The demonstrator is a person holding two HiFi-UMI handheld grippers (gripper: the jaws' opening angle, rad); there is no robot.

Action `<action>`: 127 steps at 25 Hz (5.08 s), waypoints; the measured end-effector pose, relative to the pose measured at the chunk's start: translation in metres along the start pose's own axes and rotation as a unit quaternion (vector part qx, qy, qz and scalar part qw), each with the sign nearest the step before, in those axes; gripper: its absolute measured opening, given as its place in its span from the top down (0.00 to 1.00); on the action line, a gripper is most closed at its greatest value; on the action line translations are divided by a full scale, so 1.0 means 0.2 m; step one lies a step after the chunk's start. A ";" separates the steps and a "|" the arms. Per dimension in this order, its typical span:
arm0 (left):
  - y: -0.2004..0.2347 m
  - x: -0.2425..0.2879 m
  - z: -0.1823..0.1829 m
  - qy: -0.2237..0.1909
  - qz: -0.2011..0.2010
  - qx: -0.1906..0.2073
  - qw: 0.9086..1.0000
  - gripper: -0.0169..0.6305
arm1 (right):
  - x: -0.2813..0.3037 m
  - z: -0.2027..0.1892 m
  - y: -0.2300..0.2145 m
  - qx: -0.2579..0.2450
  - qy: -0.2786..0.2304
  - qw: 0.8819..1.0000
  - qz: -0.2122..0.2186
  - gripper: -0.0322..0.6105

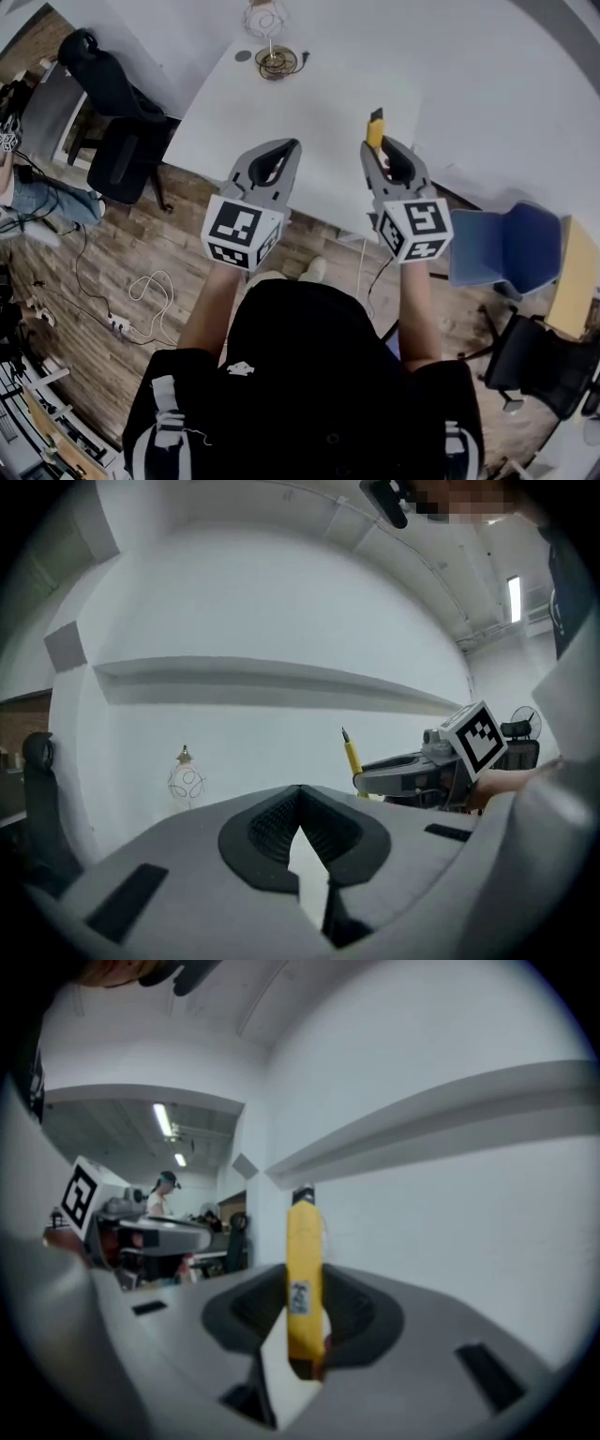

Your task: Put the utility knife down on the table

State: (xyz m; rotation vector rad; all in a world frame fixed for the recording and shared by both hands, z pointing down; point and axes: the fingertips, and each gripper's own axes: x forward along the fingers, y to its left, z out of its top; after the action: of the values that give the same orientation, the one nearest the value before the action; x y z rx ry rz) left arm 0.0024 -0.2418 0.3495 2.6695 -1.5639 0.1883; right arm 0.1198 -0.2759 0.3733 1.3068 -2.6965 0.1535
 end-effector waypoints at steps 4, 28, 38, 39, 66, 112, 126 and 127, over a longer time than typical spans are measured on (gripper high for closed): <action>0.03 0.02 0.01 0.000 0.005 -0.002 1.000 0.95 | 0.04 0.00 0.00 0.000 0.003 1.000 0.006 0.74; 0.41 0.27 -0.06 0.008 -0.054 -0.025 0.998 0.95 | 0.55 -0.13 0.08 0.000 0.075 0.997 -0.002 0.74; 0.56 0.33 -0.16 0.025 -0.052 -0.044 0.997 0.95 | 0.79 -0.55 0.22 0.006 0.194 0.979 0.062 0.74; 0.57 0.34 -0.17 0.029 -0.052 -0.045 0.997 0.95 | 0.80 -0.60 0.25 0.005 0.206 0.976 0.075 0.74; 0.71 0.38 -0.37 0.071 -0.035 -0.064 0.995 0.95 | 0.80 -1.60 0.13 -0.175 0.495 0.837 0.154 0.74; 0.75 0.40 -0.43 0.087 -0.023 -0.070 0.993 0.95 | 0.84 -1.72 0.06 -0.213 0.535 0.797 0.183 0.69; 0.69 0.36 -0.32 0.060 -0.027 -0.054 0.996 0.95 | 0.89 -1.37 0.05 -0.150 0.454 0.869 0.131 0.76; 0.68 0.36 -0.31 0.057 -0.027 -0.053 0.997 0.95 | 0.89 -1.33 0.05 -0.144 0.445 0.875 0.125 0.77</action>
State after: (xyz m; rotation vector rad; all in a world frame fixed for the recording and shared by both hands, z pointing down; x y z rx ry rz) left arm -0.0870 -0.3651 0.4159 2.5677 -1.4245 0.2438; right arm 0.0243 -0.3659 0.6651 0.5649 -1.9563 0.2818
